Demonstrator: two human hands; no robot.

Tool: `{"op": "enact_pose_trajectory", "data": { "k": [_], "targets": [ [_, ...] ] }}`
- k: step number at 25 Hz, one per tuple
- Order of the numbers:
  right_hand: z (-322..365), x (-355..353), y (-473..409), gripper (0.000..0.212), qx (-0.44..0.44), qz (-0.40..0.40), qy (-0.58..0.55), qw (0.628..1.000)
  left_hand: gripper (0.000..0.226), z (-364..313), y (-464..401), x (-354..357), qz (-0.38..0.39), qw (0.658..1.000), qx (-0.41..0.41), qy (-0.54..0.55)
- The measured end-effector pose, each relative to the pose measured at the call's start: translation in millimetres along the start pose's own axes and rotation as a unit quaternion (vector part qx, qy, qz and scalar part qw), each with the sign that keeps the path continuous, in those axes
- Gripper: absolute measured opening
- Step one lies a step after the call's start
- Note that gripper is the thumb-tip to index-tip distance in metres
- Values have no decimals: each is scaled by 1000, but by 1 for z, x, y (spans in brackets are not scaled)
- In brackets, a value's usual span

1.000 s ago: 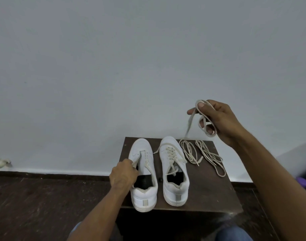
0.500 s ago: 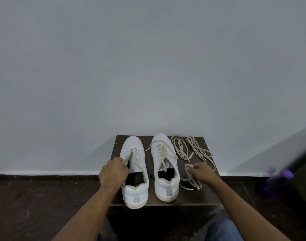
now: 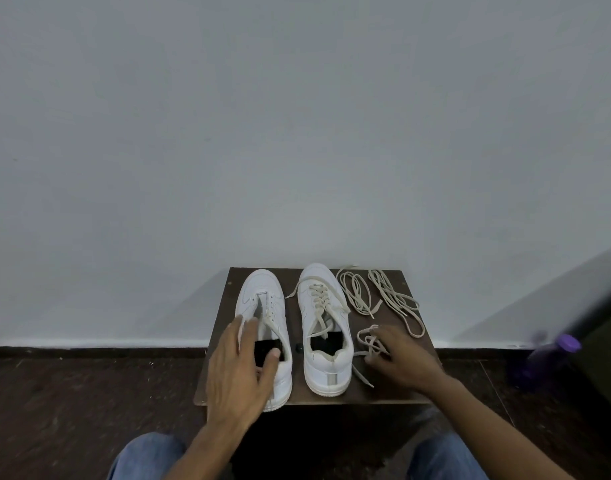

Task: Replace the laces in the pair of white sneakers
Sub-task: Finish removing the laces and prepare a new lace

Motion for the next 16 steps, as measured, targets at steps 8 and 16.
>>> {"op": "enact_pose_trajectory", "data": {
  "k": [8, 16],
  "targets": [
    [2, 28, 6, 48, -35, -49, 160, 985, 40, 2, -6, 17, 126, 976, 35, -173],
    [48, -43, 28, 11, -111, -291, -10, 950, 38, 35, -31, 3, 178, 980, -3, -95]
  ]
}}
Point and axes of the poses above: each hand's wrist, its own y-axis away from the middle knuckle, its own x-axis out of the palm, z = x × y, the point moved 9 cm from there along -y, towards the middle knuckle, and after that the axes turned 7 degrees about y, right-handed, at the moved point
